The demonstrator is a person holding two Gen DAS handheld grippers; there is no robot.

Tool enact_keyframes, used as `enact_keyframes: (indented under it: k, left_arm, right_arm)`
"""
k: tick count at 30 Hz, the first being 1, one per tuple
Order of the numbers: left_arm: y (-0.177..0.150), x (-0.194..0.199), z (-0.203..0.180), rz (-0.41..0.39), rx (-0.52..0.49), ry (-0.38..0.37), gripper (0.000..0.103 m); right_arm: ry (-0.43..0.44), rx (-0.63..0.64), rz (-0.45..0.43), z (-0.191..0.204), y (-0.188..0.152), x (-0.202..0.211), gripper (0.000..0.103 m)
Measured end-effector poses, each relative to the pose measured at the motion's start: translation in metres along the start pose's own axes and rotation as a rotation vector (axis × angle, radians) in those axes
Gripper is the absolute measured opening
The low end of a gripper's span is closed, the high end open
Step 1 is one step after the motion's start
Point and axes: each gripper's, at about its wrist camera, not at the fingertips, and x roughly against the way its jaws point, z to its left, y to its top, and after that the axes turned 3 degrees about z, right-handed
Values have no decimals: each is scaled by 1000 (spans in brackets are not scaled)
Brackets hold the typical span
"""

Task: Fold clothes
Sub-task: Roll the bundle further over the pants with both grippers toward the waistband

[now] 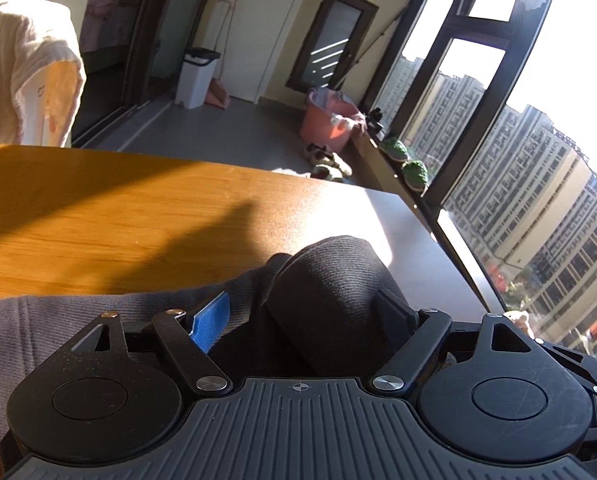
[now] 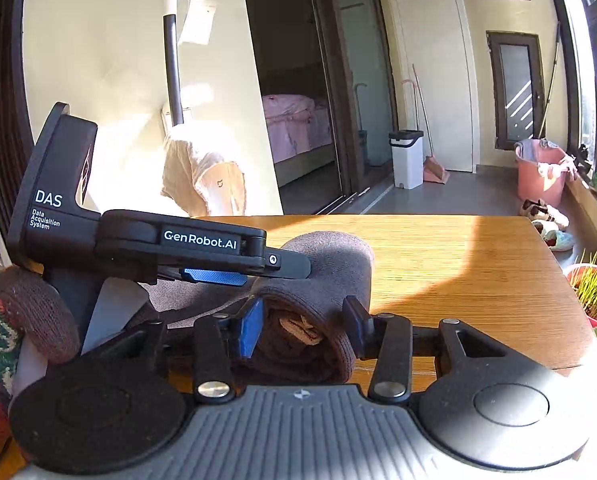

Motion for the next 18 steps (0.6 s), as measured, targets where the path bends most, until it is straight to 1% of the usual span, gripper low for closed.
enact_keyframes:
  k: [2, 3, 5, 7, 10, 13, 15, 17, 18]
  left_arm:
    - [0, 1, 2, 0, 9, 3, 86]
    - [0, 2, 3, 1, 13, 5, 87]
    - [0, 3, 7, 2, 26, 4, 89]
    - [-1, 4, 13, 7, 55, -7, 89]
    - [-3, 2, 15, 15, 75, -16, 89]
    - [-3, 1, 14, 18, 77, -14, 89]
    - [0, 4, 13, 23, 91, -37, 86]
    - [3, 7, 10, 20, 85, -60, 87]
    - [5, 7, 6, 14, 70, -55, 87]
  right_arm:
    - [46, -20, -10, 1, 0, 3, 44]
    - [51, -24, -11, 1, 1, 2, 44]
    - [23, -26, -4, -3, 3, -1, 44]
    - [-8, -58, 25, -11, 0, -7, 44]
    - [5, -124, 61, -23, -3, -16, 46]
    - [-11, -94, 71, -17, -4, -20, 46]
    - [-21, -70, 72, -14, -6, -19, 46]
    - [-23, -65, 72, -14, -6, -19, 46]
    - [-23, -65, 71, -13, -5, -19, 46]
